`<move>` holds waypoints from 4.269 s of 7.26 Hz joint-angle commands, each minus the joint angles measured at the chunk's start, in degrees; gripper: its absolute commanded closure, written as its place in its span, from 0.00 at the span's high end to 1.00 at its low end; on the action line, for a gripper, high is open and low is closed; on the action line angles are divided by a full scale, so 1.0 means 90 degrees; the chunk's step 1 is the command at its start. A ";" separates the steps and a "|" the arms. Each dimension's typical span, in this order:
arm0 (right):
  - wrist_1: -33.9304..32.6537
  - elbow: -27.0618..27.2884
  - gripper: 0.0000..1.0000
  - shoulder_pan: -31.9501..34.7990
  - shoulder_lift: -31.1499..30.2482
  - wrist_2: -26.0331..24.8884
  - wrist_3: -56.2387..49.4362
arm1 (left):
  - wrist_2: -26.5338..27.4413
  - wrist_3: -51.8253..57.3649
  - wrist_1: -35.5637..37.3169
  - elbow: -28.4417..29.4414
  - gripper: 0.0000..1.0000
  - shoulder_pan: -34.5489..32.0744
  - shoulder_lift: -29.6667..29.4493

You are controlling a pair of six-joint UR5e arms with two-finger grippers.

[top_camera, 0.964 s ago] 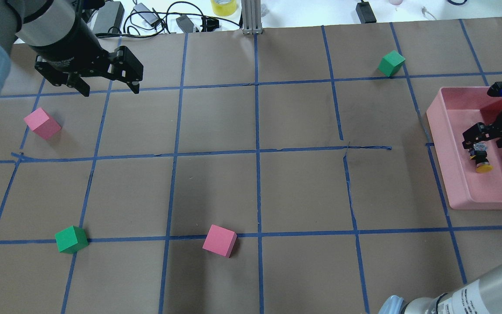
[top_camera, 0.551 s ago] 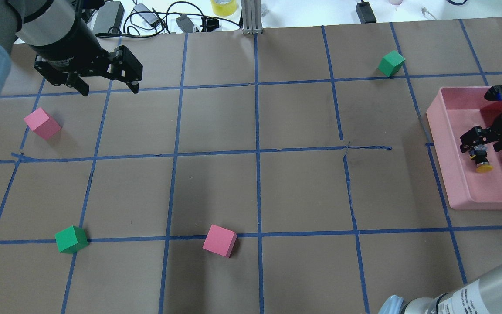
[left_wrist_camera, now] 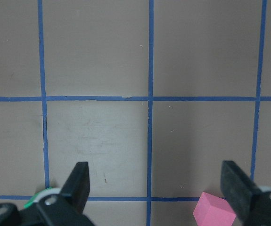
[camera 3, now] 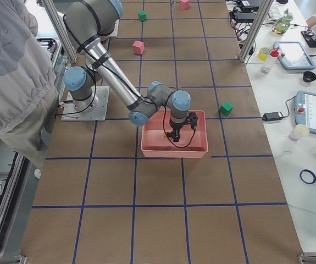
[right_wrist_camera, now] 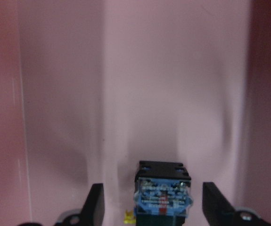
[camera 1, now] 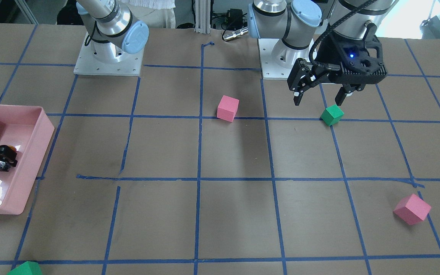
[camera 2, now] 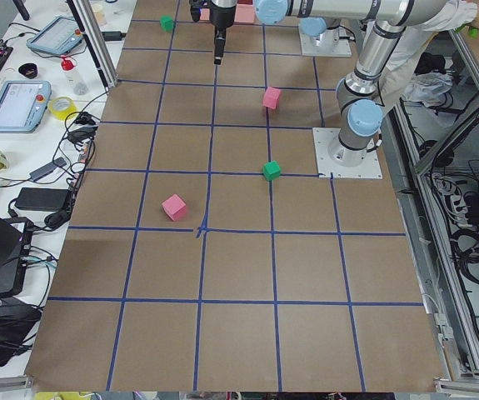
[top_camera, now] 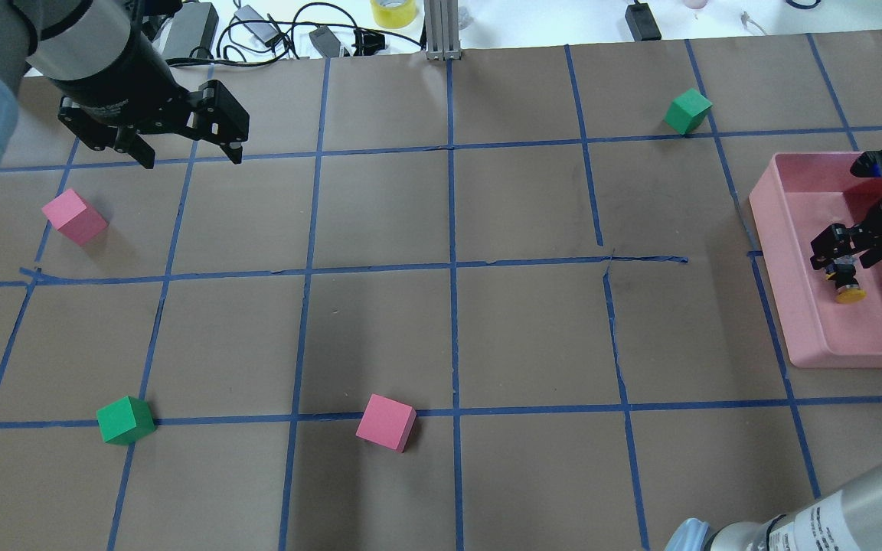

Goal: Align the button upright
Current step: 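Close the right gripper on the button body and lift it, then carry the button out of the bin to the table center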

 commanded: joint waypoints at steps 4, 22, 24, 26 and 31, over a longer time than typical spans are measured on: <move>0.0073 -0.0017 0.00 0.0000 -0.0070 -0.0040 -0.0233 | 0.0004 0.0000 0.0000 0.0000 1.00 0.0008 0.0001; 0.0926 -0.1892 0.00 0.5672 -0.0131 0.0477 0.5447 | -0.0103 0.0029 -0.0010 0.0030 1.00 0.0066 -0.0077; 0.0525 -0.1892 0.00 0.6081 0.0367 0.0487 0.6257 | -0.0025 0.0010 0.0029 0.0000 1.00 0.0037 -0.0068; 0.0123 -0.2038 0.00 0.6318 0.0837 0.0535 0.6352 | -0.0025 0.0029 0.0049 -0.0010 1.00 0.0037 -0.0058; -0.0248 -0.2067 0.00 0.6504 0.1180 0.0242 0.5969 | -0.0025 -0.0019 0.1153 -0.0273 1.00 0.0037 -0.0273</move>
